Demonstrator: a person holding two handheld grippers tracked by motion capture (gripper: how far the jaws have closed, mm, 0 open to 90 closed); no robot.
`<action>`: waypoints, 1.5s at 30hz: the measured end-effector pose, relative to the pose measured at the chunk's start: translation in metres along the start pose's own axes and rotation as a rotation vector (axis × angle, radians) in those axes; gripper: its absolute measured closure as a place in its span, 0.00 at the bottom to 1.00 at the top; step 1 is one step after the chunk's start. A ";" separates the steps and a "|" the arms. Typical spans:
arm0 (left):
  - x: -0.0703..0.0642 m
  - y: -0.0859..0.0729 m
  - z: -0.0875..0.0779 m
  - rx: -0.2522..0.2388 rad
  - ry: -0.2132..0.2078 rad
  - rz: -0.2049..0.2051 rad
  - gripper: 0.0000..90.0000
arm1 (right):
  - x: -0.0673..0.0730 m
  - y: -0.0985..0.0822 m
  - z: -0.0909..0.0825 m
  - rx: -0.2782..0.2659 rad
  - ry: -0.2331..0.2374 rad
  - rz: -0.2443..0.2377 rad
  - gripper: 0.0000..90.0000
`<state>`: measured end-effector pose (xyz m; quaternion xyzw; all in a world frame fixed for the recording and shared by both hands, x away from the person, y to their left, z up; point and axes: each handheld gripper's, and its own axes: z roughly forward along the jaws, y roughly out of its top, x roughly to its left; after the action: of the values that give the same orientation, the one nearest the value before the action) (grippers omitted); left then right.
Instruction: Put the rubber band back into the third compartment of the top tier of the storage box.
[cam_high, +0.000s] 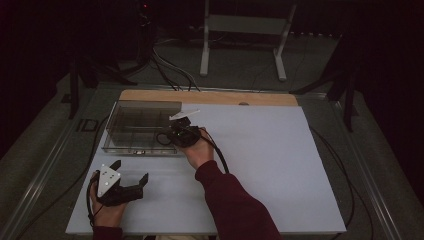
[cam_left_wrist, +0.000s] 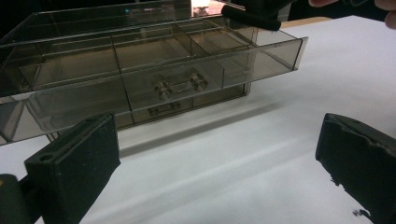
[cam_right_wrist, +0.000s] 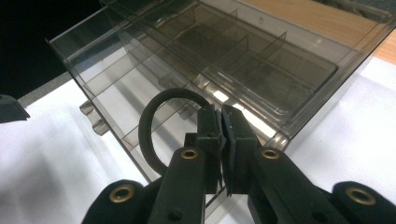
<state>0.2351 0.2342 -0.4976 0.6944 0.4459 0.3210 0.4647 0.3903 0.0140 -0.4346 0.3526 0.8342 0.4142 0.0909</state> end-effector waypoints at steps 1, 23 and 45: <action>0.000 0.000 0.000 0.000 0.000 0.000 0.01 | 0.000 0.000 0.001 0.004 0.000 -0.002 0.97; 0.000 0.000 0.000 0.004 -0.002 0.003 0.01 | -0.002 -0.003 -0.008 -0.044 0.038 -0.041 0.46; -0.001 -0.001 0.001 0.008 -0.003 0.001 0.01 | -0.039 -0.015 -0.049 -0.109 -0.066 -0.001 0.24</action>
<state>0.2358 0.2331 -0.4988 0.6968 0.4463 0.3185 0.4625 0.3900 -0.0486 -0.4201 0.3600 0.8073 0.4470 0.1374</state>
